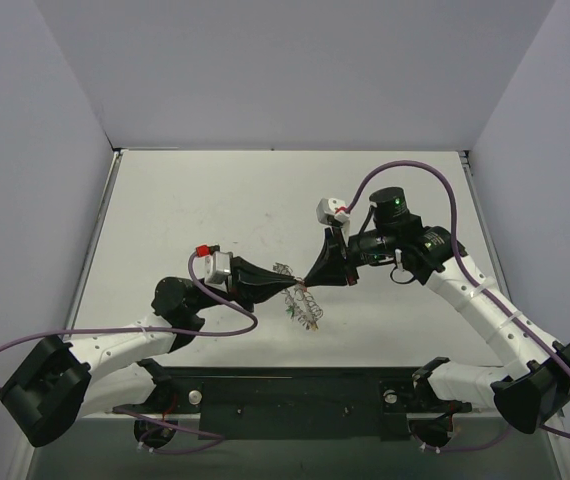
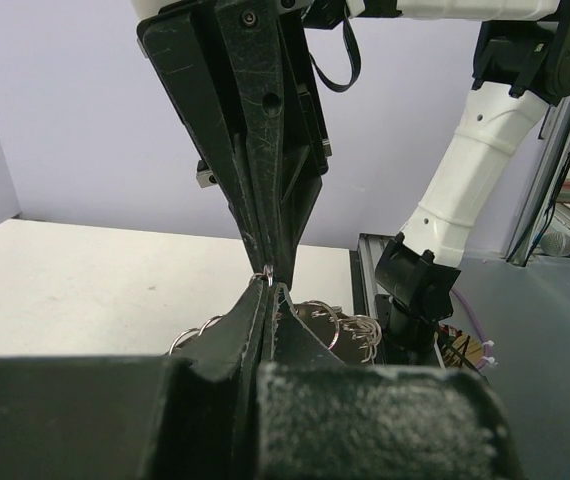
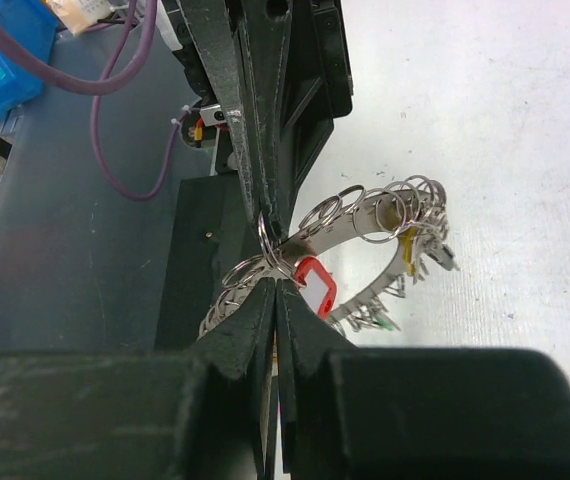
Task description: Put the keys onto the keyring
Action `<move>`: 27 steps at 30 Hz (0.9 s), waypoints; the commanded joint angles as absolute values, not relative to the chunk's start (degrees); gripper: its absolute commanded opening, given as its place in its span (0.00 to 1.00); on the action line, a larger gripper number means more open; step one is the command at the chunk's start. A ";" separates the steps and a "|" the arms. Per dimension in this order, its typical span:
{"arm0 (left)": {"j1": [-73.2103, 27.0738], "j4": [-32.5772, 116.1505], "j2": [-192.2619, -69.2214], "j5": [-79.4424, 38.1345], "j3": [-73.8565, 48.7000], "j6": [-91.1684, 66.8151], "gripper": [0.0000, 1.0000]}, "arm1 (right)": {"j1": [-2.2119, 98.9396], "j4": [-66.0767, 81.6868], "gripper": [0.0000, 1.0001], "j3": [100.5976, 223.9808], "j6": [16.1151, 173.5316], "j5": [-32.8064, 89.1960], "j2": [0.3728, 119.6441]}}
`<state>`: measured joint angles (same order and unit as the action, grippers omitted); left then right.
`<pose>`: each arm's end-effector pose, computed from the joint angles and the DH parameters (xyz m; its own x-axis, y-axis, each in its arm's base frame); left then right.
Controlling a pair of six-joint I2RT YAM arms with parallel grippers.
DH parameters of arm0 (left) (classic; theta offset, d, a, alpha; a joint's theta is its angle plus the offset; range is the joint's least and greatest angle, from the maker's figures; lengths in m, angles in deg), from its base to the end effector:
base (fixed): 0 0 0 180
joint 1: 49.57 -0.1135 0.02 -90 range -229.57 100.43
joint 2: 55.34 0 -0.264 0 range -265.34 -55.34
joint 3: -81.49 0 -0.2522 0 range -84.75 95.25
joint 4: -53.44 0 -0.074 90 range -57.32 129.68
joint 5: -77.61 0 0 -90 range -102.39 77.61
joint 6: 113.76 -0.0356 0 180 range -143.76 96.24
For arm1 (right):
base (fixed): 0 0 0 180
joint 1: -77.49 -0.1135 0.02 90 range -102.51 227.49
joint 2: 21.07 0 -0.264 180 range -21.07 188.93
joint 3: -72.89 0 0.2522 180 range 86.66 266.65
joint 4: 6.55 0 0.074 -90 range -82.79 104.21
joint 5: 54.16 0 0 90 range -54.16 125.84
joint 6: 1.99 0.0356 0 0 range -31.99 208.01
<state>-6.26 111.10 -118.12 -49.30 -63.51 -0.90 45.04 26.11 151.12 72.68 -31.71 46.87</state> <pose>0.1390 -0.1604 0.2818 -0.0262 -0.4022 -0.9152 0.9954 0.0742 -0.0611 0.1933 0.1619 0.3699 -0.0649 -0.1609 -0.9848 -0.9781 -0.1855 0.0947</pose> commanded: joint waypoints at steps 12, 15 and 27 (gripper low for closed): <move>-7.12 121.86 -117.91 -49.74 -62.95 3.05 0.00 | 44.80 28.04 0.31 152.31 68.76 -30.96 46.08; -7.12 122.47 -118.35 -50.10 -62.95 3.67 0.00 | 44.97 28.13 0.38 152.92 68.15 -31.05 46.34; -7.20 123.44 -118.79 -50.36 -62.95 4.63 0.00 | 43.65 27.95 0.31 152.93 66.47 -32.63 47.04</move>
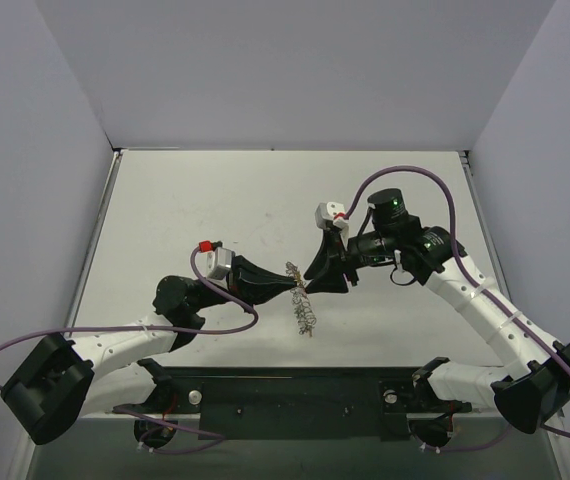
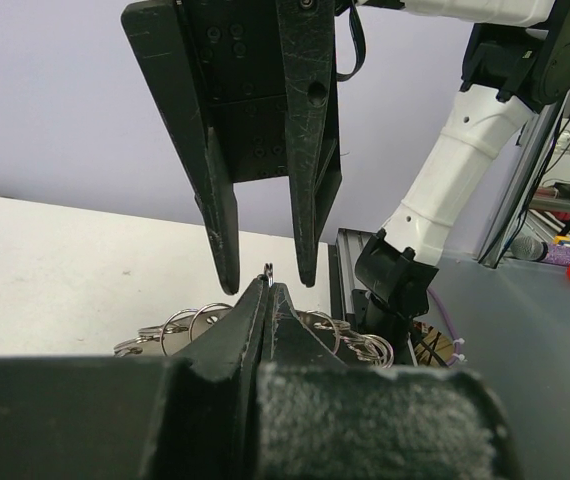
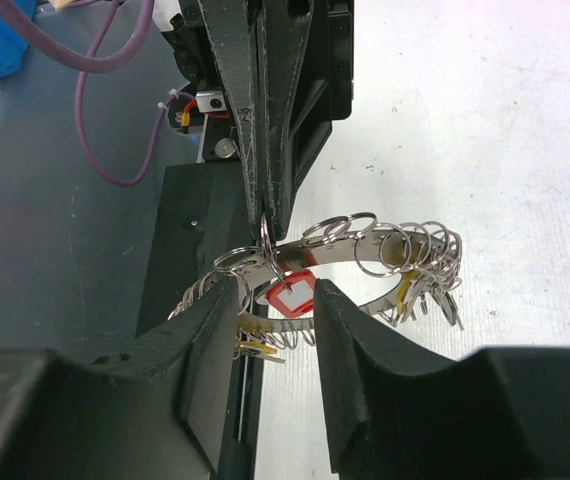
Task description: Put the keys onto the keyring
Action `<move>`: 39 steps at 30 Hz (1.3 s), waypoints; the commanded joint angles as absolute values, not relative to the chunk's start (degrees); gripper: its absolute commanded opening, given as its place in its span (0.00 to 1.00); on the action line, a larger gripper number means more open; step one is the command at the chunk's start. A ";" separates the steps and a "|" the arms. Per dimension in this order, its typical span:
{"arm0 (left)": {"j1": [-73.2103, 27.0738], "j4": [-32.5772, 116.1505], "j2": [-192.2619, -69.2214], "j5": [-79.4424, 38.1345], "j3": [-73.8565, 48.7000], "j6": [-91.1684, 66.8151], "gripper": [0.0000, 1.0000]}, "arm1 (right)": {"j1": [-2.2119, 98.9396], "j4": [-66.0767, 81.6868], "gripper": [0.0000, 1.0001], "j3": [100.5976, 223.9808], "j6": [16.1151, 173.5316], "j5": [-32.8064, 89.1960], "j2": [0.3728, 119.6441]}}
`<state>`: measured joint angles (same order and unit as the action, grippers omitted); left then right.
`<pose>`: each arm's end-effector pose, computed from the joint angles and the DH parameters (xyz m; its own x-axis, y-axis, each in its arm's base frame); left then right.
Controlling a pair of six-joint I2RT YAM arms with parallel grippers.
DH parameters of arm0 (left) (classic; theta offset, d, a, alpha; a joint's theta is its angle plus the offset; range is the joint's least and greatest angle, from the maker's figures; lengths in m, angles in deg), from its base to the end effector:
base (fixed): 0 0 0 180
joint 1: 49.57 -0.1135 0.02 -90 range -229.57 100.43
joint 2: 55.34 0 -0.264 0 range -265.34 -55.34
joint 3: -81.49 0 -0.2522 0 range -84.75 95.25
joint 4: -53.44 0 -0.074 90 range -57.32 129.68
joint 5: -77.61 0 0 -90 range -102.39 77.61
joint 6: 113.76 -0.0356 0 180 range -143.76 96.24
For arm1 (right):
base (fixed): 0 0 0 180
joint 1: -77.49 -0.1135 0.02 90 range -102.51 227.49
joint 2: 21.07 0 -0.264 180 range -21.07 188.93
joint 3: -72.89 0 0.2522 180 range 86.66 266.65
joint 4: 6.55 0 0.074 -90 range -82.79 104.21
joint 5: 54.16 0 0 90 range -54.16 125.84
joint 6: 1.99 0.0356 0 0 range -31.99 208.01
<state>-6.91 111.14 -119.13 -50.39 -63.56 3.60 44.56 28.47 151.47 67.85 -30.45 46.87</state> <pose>0.1423 -0.1609 0.2780 -0.1124 -0.3889 -0.9144 0.9895 0.0398 -0.1386 0.1914 0.1628 0.3683 -0.0087 -0.1707 -0.9853 -0.9817 -0.1861 0.0409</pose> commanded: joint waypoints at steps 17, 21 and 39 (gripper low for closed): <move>-7.29 124.58 -118.35 -48.96 -63.21 4.72 0.00 | 43.21 27.78 0.00 151.08 66.92 -32.46 46.60; -7.20 125.81 -118.44 -48.25 -63.13 5.16 0.00 | 42.78 27.69 0.00 150.20 67.18 -31.93 46.60; -7.91 128.98 -119.41 -49.57 -63.39 8.32 0.00 | 45.14 14.95 0.00 149.05 86.68 -24.20 47.39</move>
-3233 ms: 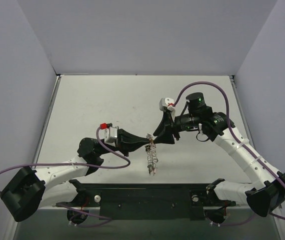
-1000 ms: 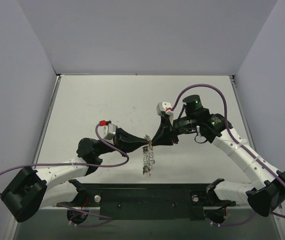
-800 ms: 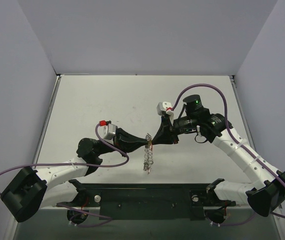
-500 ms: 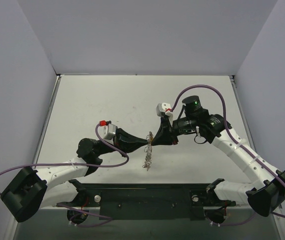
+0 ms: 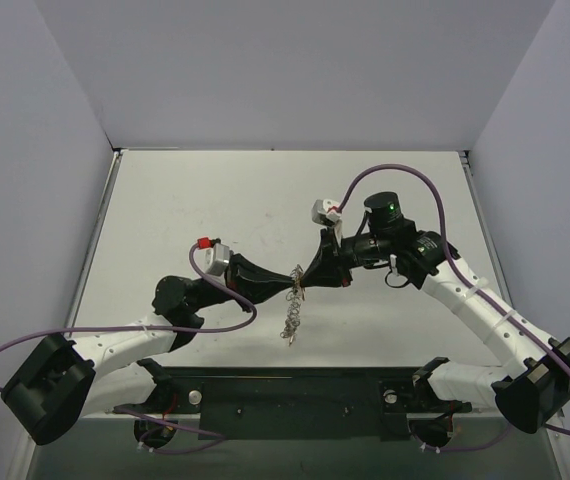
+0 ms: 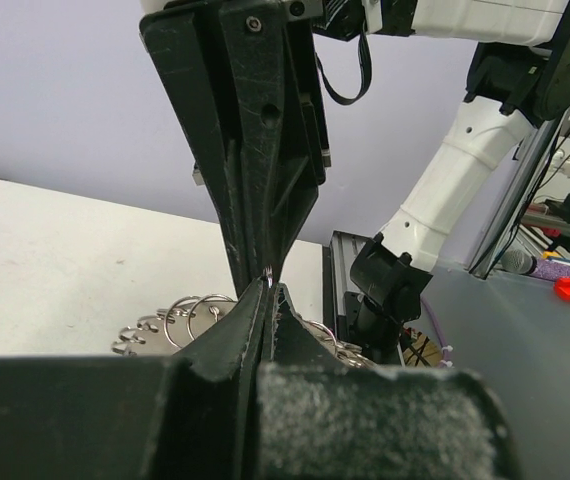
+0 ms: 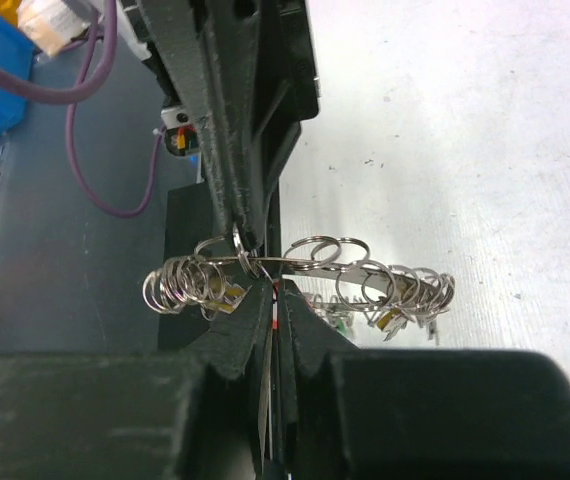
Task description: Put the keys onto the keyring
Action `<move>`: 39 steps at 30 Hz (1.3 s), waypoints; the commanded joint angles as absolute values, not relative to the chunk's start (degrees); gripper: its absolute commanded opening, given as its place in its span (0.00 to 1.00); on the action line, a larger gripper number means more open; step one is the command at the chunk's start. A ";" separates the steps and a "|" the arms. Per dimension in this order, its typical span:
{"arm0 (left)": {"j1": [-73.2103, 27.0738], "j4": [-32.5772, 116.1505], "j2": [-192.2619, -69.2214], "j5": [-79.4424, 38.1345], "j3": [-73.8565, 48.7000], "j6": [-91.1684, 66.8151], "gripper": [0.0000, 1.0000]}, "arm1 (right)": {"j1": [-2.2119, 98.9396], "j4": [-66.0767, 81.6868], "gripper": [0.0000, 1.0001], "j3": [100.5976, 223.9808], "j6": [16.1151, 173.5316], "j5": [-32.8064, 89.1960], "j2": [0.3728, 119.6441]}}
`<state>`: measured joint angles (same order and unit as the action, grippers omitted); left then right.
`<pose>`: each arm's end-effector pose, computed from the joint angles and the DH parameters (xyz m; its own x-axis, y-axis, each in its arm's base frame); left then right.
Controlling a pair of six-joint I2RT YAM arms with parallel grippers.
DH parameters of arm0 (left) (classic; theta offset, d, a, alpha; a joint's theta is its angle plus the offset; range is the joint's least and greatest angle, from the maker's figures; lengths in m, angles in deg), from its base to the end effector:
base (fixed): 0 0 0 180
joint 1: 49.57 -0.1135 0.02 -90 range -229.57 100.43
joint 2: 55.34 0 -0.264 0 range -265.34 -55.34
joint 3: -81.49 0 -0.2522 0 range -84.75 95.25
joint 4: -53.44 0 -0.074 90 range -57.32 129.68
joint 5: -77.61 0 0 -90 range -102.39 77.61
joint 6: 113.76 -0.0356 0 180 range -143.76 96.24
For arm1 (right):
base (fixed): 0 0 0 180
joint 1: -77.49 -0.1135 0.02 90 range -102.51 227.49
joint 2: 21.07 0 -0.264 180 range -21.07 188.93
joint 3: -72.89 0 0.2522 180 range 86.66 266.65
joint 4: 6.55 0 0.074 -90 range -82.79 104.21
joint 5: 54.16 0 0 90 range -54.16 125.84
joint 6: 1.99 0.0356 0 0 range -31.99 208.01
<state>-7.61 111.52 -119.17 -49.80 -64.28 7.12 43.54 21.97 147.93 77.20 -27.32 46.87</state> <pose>0.1437 -0.1583 0.2746 -0.1720 -0.3935 -0.9031 0.9786 0.0369 -0.2025 0.1938 0.1687 0.3565 -0.1210 -0.1836 -0.9755 -0.9813 -0.1260 0.1455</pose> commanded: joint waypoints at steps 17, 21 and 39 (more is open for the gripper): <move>-11.24 99.90 -119.49 -50.28 -53.03 -2.58 0.00 | 59.80 25.64 0.54 156.17 89.15 -19.37 40.02; -12.65 94.71 -121.60 -46.34 -48.37 -1.17 0.00 | 65.53 35.67 0.56 159.33 85.03 -15.77 37.65; -22.49 74.49 -133.02 -32.88 -30.79 3.66 0.00 | 86.63 66.10 0.68 167.26 66.92 -12.15 39.14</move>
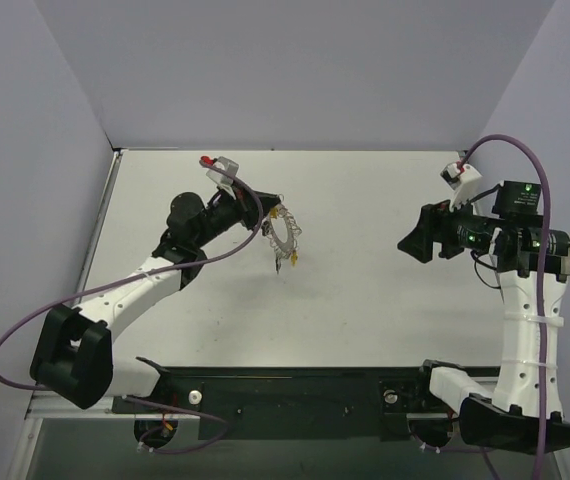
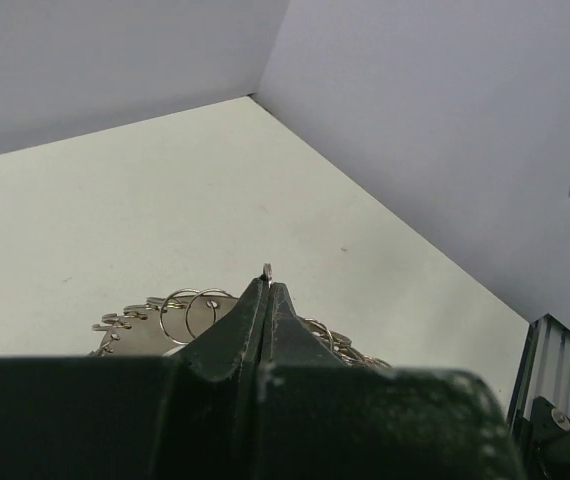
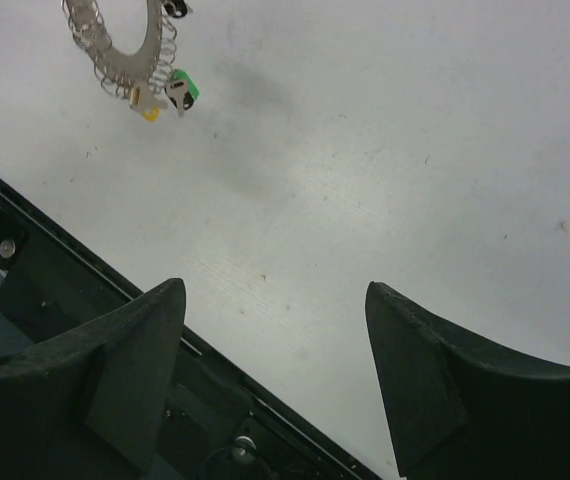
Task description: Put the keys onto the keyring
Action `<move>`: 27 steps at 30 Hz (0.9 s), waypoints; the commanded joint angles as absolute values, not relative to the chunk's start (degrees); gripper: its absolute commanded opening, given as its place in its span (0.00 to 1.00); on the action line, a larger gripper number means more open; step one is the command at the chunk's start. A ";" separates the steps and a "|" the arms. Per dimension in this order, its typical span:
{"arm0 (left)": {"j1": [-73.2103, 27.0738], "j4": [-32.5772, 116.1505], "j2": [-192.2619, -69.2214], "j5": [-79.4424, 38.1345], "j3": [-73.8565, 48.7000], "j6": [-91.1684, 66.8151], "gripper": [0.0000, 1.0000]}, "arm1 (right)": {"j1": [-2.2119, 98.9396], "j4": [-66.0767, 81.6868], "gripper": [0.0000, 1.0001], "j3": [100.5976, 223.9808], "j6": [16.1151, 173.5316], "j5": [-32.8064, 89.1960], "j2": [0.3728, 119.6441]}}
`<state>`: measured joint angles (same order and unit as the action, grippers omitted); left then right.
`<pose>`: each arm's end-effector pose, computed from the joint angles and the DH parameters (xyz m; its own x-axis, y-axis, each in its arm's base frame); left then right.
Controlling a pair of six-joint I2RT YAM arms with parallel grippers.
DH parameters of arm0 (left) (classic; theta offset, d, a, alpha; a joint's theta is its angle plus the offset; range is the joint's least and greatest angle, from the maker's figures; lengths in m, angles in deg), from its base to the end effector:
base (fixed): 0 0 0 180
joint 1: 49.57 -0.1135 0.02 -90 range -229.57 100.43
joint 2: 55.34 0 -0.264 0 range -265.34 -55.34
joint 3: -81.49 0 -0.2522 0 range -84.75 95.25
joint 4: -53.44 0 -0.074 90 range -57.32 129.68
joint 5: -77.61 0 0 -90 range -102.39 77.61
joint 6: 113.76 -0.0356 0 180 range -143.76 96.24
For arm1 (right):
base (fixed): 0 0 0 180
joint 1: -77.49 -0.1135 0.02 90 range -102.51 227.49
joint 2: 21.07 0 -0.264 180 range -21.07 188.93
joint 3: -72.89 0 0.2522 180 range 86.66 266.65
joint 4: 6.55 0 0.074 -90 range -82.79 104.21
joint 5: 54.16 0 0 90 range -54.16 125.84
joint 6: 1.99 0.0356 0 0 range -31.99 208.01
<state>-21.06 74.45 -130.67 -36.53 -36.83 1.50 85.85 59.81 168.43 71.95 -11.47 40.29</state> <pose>0.2600 -0.1578 0.3230 -0.2362 -0.3149 -0.9193 0.7643 0.5240 -0.3758 0.1870 -0.0010 0.4346 -0.3634 -0.1362 -0.9216 -0.6425 0.7530 0.1420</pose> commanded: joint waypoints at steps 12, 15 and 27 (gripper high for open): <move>-24.87 76.69 -148.84 -20.31 -18.85 8.32 0.00 | 87.77 58.55 0.69 151.96 69.02 -12.59 28.68; -25.05 75.64 -153.75 -18.38 -15.15 7.80 0.00 | 88.21 56.87 0.69 149.50 70.08 -12.94 27.45; -27.33 78.62 -154.75 -19.60 -23.19 8.41 0.00 | 89.09 53.62 0.69 145.37 70.61 -14.44 27.53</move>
<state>-25.95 72.63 -159.47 -19.09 -17.07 7.53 88.71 55.44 146.31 70.14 -12.22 27.66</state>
